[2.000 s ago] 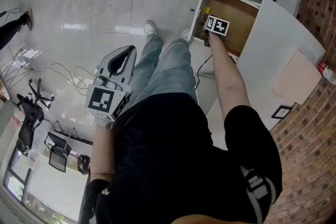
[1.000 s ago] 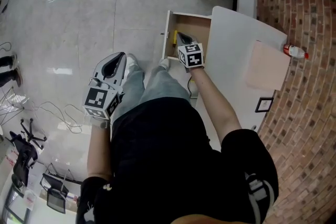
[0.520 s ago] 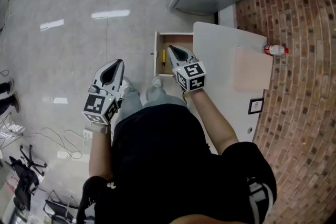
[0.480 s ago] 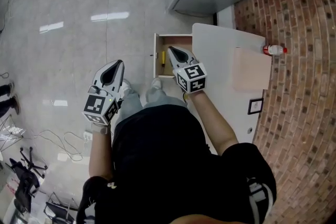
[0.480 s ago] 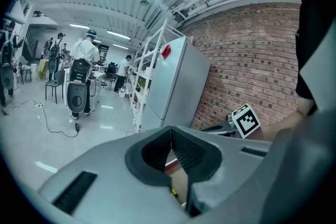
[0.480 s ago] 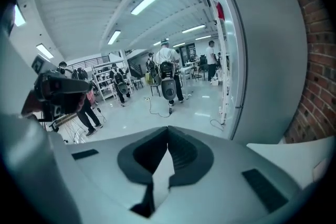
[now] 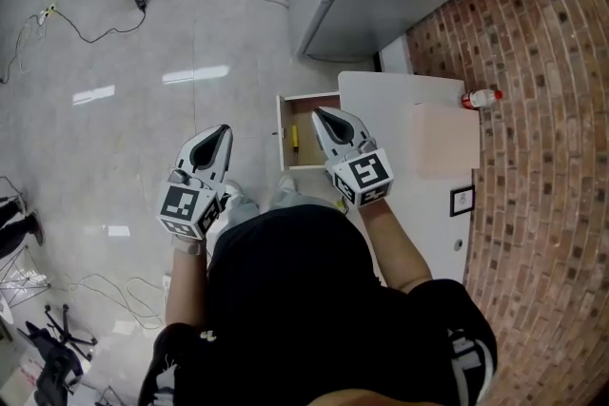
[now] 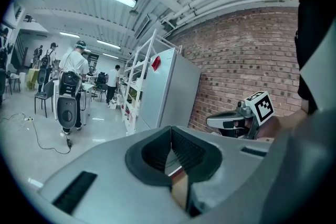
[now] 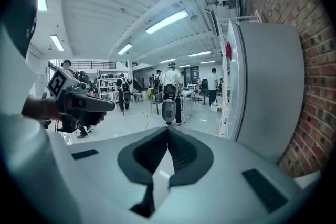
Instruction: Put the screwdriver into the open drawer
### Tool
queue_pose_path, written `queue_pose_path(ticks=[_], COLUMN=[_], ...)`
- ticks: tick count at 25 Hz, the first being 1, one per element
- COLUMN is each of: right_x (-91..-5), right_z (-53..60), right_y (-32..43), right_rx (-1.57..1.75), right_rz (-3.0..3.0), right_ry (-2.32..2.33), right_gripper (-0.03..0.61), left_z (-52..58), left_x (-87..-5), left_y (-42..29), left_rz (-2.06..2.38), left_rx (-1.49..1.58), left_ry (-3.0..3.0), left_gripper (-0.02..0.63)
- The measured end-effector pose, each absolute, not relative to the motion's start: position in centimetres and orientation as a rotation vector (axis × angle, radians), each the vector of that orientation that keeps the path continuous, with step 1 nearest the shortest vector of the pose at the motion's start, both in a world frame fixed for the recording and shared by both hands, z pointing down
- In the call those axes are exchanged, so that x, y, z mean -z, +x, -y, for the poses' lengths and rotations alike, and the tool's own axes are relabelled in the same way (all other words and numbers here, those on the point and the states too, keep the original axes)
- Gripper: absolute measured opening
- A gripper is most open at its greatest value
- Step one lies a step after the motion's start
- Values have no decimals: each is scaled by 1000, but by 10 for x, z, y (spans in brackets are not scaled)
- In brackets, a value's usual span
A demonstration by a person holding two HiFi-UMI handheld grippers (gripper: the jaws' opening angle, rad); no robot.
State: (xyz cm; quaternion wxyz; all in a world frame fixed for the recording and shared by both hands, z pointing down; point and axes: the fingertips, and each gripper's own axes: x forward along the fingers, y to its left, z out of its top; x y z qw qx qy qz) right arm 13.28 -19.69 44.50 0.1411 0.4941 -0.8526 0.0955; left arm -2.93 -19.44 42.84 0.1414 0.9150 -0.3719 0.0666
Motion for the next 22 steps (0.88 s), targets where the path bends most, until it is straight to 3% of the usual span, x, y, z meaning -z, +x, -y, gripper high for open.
queue_pose_path(ticks=[22], right_x=[-383], right_z=[174], right_y=[102], right_rx=[-148], right_rz=[2560], right_ry=[1449], right_gripper=[11], left_z=[184], left_x=[-365], left_y=[-29], left_rz=[1009], left_rx=[-118], left_ry=[2787], left_gripper=[5])
